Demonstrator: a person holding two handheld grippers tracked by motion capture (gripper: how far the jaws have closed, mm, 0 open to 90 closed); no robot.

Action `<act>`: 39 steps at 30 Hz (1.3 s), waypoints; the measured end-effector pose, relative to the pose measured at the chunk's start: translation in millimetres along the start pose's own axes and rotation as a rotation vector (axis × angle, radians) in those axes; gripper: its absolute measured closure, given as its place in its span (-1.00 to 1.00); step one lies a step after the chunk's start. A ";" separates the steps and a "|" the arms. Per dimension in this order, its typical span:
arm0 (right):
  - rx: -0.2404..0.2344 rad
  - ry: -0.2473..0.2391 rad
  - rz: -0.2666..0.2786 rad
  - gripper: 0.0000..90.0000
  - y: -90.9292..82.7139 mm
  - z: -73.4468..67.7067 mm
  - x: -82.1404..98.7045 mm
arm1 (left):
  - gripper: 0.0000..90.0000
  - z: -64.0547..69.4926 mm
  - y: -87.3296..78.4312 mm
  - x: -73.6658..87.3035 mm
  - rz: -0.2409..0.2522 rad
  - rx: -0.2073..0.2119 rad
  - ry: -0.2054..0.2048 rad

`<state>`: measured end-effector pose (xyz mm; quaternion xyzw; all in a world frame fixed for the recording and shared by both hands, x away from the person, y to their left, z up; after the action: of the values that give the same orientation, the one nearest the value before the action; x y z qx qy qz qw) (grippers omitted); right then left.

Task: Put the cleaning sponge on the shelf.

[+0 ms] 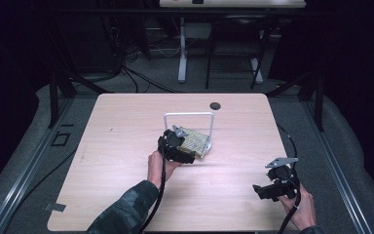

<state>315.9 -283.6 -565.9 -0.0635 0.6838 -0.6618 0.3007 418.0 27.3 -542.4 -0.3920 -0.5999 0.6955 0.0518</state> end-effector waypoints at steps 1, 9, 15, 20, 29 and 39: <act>0.001 0.000 0.000 -0.90 0.2 -0.1 -0.1 | -0.76 -1.2 -2.4 1.4 0.002 0.003 0.003; 0.001 0.000 -0.002 -0.90 0.2 -0.2 0.0 | -0.85 -8.4 -19.4 18.5 -0.009 0.009 0.015; 0.000 -0.002 -0.007 -0.90 0.1 -0.6 0.2 | -0.91 -15.7 -33.5 33.5 -0.016 0.010 0.022; 0.005 -0.008 -0.006 -0.90 0.7 -1.0 0.0 | -0.95 -22.1 -47.4 48.0 -0.013 0.020 0.015; 0.008 -0.007 -0.012 -0.90 0.6 -1.9 0.4 | -1.00 -40.0 -68.5 82.8 -0.029 0.013 -0.010; 0.013 -0.022 -0.024 -0.89 1.5 -5.2 0.4 | -1.00 -55.3 -75.1 122.2 -0.049 0.020 -0.063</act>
<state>313.4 -279.1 -567.7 -0.0774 0.6754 -0.6689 0.3007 337.7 158.2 -534.3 -0.3544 -0.6038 0.7120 0.0537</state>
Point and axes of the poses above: each handheld gripper's, and its own axes: y roughly forward along the jaws, x roughly out of its underside, z roughly to its right, the point moved 5 cm from there along y, roughly forward along the jaws, and after that the axes turned 15 degrees about -z, right-handed, at the moved point
